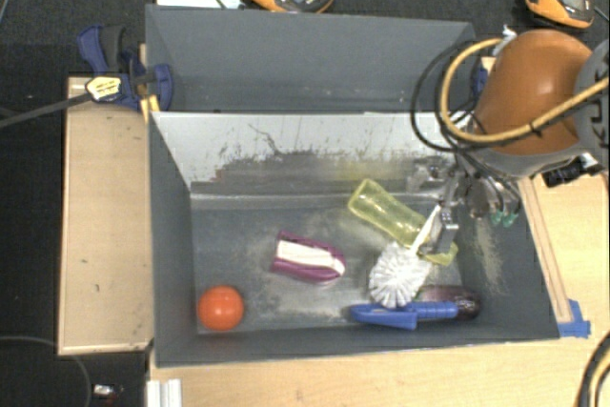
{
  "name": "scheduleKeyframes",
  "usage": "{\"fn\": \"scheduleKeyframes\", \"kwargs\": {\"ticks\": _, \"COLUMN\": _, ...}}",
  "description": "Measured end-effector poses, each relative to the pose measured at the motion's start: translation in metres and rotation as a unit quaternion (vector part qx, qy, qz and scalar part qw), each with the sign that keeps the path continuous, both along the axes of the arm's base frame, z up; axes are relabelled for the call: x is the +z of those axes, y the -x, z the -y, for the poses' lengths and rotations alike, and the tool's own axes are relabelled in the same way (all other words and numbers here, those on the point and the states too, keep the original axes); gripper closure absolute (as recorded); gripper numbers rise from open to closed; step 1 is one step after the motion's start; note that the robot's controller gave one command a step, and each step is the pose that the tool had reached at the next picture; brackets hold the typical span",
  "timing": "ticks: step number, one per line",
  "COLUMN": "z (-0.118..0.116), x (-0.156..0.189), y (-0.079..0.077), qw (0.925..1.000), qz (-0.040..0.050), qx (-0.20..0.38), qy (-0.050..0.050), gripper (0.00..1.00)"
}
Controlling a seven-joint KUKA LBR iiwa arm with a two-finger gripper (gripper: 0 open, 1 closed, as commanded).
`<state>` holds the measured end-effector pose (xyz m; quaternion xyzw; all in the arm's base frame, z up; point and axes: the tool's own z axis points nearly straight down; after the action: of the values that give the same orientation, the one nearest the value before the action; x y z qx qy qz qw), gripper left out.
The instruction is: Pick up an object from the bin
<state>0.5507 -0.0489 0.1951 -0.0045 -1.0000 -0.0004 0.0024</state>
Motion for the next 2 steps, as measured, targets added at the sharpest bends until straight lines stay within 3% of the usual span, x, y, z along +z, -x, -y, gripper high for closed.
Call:
{"fn": "scheduleKeyframes", "kwargs": {"ticks": 1, "z": 0.0, "x": 0.005, "y": -0.002, "qw": 1.0, "qz": 0.0039, "qx": 0.001, "qy": 0.0, "gripper": 0.0}}
{"fn": "scheduleKeyframes", "kwargs": {"ticks": 2, "z": 0.051, "x": -0.107, "y": 0.051, "qw": 0.9998, "qz": 0.0167, "qx": 0.014, "qy": 0.0, "gripper": 0.0}}
